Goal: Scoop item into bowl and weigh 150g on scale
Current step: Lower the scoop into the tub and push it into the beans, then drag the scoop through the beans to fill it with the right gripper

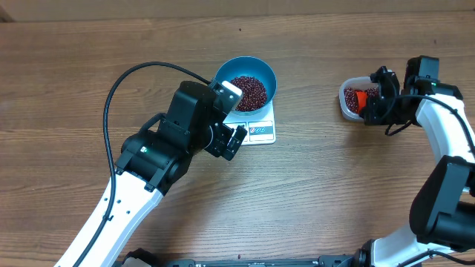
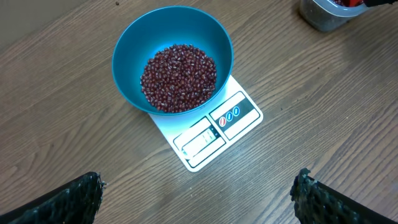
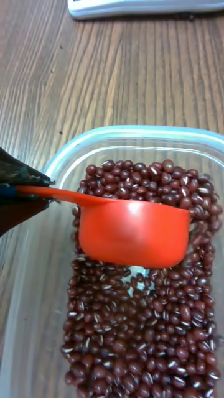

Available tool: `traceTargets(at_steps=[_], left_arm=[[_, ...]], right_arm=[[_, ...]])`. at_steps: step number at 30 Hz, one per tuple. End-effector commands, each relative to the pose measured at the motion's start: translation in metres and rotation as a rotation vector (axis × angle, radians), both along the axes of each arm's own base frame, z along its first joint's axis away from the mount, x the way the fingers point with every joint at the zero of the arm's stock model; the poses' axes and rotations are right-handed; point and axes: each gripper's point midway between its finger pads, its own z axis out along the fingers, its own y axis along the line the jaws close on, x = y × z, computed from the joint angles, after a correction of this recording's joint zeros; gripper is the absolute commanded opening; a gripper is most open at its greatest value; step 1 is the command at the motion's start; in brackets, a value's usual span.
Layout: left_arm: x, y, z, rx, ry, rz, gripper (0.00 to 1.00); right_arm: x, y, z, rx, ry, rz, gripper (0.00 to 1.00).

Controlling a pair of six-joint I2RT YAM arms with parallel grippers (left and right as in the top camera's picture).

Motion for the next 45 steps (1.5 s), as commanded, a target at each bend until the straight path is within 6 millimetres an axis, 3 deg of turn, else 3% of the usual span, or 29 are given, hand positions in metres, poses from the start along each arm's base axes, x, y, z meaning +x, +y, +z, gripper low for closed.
traceTargets(at_steps=[1,17,32,45], left_arm=[[0.000,0.000,-0.003,-0.010,0.016,0.011,1.00],[0.000,0.000,-0.003,-0.010,0.016,0.011,1.00],[0.000,0.000,-0.003,-0.010,0.016,0.011,1.00],[0.000,0.000,-0.003,-0.010,0.017,0.010,1.00]], right_arm=[[-0.004,0.007,0.000,0.126,-0.004,0.001,0.04],[-0.006,0.012,0.006,0.216,-0.009,-0.017,0.04],[-0.002,0.002,0.009,0.260,-0.001,-0.127,0.04],[-0.002,0.009,0.013,0.306,-0.001,-0.122,0.04]])
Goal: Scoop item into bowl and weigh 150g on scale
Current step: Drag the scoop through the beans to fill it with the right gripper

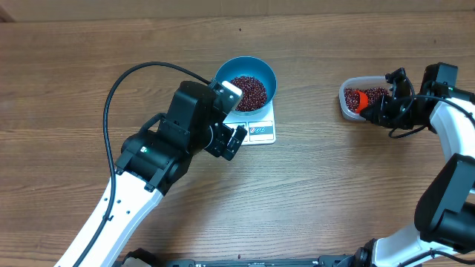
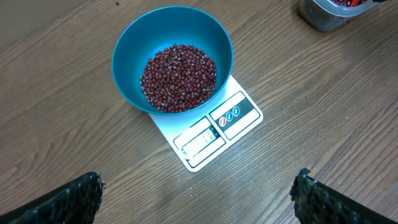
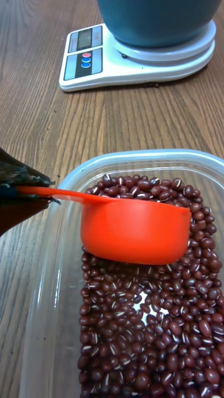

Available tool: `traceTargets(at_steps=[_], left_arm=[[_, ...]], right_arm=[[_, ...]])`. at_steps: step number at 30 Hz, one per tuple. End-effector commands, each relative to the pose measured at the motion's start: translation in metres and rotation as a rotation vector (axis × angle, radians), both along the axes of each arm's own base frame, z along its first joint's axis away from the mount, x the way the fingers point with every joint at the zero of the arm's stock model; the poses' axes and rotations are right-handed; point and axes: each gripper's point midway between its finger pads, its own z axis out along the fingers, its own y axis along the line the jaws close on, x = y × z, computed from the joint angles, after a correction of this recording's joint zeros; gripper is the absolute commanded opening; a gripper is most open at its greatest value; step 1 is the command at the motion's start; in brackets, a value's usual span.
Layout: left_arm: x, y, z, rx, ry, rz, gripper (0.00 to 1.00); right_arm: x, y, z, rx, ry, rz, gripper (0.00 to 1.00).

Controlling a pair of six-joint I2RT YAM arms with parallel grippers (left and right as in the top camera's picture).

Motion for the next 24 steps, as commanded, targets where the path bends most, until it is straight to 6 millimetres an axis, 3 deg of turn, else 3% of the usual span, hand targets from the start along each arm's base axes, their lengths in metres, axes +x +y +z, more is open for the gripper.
traceTargets(at_steps=[1,7,14,18,24], left_arm=[[0.000,0.000,-0.003,-0.010,0.016,0.010,1.00],[0.000,0.000,-0.003,-0.010,0.016,0.010,1.00],[0.000,0.000,-0.003,-0.010,0.016,0.010,1.00],[0.000,0.000,-0.003,-0.010,0.016,0.010,1.00],[0.000,0.000,-0.003,-0.010,0.016,0.010,1.00]], right_arm=[[0.000,0.006,0.002,0.053,-0.004,0.001,0.04],[-0.001,0.006,-0.001,0.057,0.008,0.000,0.04],[-0.004,0.007,-0.027,0.087,0.087,-0.018,0.04],[-0.005,0.007,-0.032,0.093,0.100,-0.020,0.04],[-0.009,-0.016,-0.031,0.116,0.105,-0.090,0.04]])
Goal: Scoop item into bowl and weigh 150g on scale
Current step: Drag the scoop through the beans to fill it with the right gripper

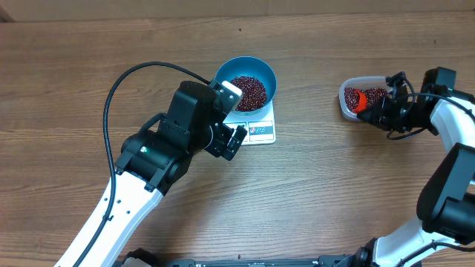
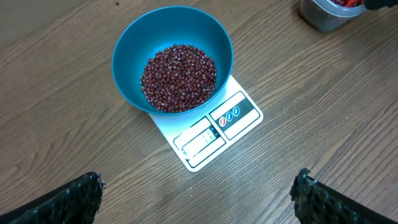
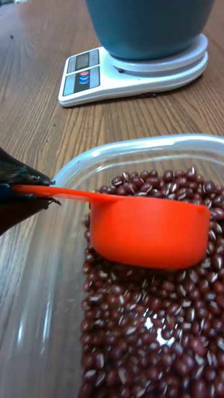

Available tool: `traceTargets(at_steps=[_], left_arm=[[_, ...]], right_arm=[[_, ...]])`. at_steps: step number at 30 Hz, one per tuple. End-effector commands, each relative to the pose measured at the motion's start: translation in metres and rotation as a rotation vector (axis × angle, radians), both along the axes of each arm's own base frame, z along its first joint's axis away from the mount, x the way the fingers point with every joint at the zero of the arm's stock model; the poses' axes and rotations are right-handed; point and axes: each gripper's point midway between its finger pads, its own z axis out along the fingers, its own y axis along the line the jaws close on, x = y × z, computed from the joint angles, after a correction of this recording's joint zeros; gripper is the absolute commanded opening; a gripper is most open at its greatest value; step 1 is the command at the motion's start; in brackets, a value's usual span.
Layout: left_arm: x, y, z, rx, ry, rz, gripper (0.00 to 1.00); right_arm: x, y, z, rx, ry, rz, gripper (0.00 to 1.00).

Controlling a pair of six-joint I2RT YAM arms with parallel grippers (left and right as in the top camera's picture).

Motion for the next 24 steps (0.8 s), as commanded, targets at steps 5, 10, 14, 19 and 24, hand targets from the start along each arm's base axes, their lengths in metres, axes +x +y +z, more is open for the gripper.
traceTargets(at_steps=[5,10,14,19,24], left_arm=[[0.000,0.000,-0.003,-0.010,0.016,0.010,1.00],[0.000,0.000,-0.003,-0.010,0.016,0.010,1.00],[0.000,0.000,-0.003,-0.010,0.016,0.010,1.00],[0.000,0.000,-0.003,-0.010,0.016,0.010,1.00],[0.000,0.000,-0.003,-0.010,0.016,0.010,1.00]], right_arm=[[-0.011,-0.030,-0.009,0.061,0.042,-0.101,0.04],[-0.008,-0.031,0.001,0.138,0.002,-0.118,0.04],[-0.008,-0.029,0.002,0.151,-0.003,-0.116,0.04],[-0.004,-0.017,0.015,0.251,-0.048,-0.099,0.04],[-0.005,-0.015,0.017,0.269,-0.043,-0.099,0.04]])
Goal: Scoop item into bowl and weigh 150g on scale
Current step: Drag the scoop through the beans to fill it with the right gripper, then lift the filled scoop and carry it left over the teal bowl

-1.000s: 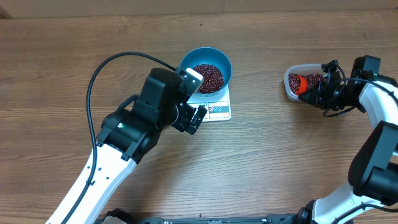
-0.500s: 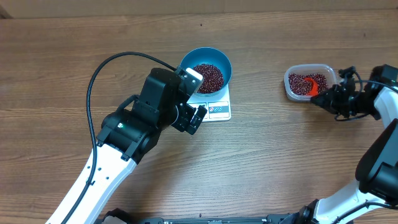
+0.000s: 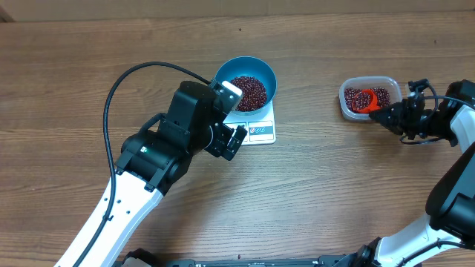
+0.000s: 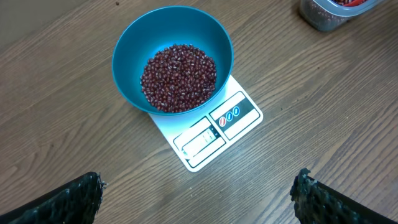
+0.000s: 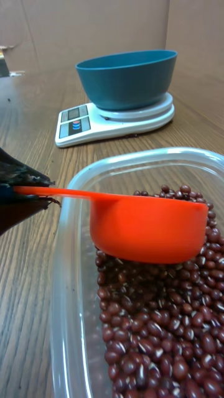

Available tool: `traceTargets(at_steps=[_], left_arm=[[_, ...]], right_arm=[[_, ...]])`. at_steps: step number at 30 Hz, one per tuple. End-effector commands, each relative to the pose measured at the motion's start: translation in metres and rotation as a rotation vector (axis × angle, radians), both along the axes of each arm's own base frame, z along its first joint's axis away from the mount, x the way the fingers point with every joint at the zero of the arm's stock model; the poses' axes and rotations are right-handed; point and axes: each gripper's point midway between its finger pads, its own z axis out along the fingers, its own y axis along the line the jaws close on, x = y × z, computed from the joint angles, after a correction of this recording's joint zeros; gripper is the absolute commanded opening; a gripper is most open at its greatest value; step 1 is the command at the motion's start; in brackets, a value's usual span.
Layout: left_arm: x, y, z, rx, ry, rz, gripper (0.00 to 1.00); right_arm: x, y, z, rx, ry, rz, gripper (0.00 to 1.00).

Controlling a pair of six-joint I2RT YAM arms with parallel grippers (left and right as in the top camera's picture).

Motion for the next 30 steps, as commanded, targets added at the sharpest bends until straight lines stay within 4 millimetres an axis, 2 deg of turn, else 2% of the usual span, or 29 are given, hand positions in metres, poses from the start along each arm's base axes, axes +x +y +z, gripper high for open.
traceTargets(at_steps=[1,6,13,18,30], left_arm=[[0.000,0.000,-0.003,-0.010,0.016,0.010,1.00],[0.000,0.000,-0.003,-0.010,0.016,0.010,1.00],[0.000,0.000,-0.003,-0.010,0.016,0.010,1.00],[0.000,0.000,-0.003,-0.010,0.016,0.010,1.00],[0.000,0.000,-0.003,-0.010,0.016,0.010,1.00]], right_arm=[[0.000,0.005,0.001,0.051,-0.010,0.006,0.04],[0.002,0.010,0.012,0.112,-0.059,0.015,0.04],[0.000,0.000,0.026,0.198,-0.100,-0.026,0.04],[0.000,0.007,0.048,0.299,-0.197,-0.001,0.04],[0.000,0.016,0.070,0.409,-0.274,0.014,0.04]])
